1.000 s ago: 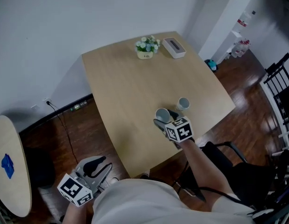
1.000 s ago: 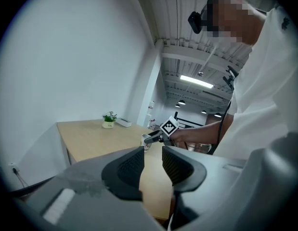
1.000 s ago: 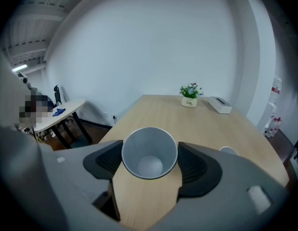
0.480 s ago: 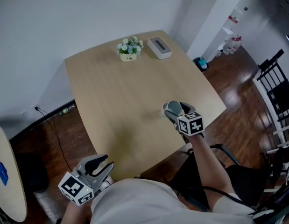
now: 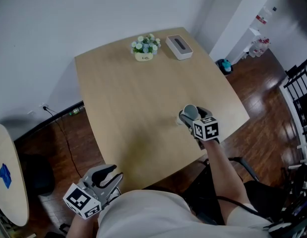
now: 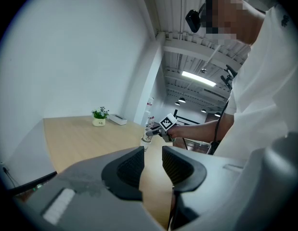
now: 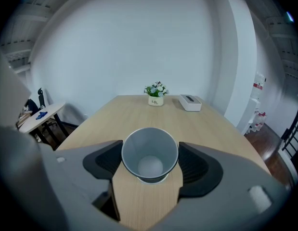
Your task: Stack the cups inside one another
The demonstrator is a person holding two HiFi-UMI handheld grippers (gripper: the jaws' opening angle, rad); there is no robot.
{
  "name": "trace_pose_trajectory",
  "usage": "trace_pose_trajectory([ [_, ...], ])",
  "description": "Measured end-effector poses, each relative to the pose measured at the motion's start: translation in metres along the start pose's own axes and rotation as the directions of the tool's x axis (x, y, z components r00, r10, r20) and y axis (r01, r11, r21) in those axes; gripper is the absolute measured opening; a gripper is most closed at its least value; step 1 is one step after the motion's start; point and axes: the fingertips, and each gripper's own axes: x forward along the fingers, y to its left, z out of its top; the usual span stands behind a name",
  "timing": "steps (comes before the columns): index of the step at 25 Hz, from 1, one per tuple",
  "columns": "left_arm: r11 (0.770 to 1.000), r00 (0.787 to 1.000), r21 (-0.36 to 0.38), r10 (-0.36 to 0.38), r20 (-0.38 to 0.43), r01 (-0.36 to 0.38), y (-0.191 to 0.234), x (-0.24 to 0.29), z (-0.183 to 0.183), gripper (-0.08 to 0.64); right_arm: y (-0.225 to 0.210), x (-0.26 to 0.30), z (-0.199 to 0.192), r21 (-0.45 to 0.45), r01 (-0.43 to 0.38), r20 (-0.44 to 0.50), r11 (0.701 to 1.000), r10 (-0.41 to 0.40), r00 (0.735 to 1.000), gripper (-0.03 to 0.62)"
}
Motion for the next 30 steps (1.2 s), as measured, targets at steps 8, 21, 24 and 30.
trace_pose_trajectory([
  [8, 1.000, 1.000, 0.004, 0.007, -0.010, -0.007, 0.001, -0.007, -0.004, 0.126, 0.003, 0.001, -0.007, 0.020, 0.003, 0.010, 1.000, -0.003, 1.000, 0.374],
  [21, 0.993, 0.995, 0.067, -0.097, 0.012, 0.096, -0.001, -0.060, -0.015, 0.126, 0.097, -0.094, -0.032, 0.037, 0.021, 0.067, 0.999, -0.024, 0.997, 0.374],
  [24, 0.990, 0.992, 0.076, -0.124, 0.013, 0.123, 0.000, -0.083, -0.023, 0.126, 0.140, -0.126, -0.043, 0.041, 0.022, 0.079, 0.999, -0.025, 0.997, 0.375],
  [30, 0.979, 0.984, 0.101, -0.179, 0.010, 0.177, -0.002, -0.129, -0.041, 0.126, 0.245, -0.184, -0.065, 0.042, -0.012, 0.093, 0.999, 0.008, 0.996, 0.375],
])
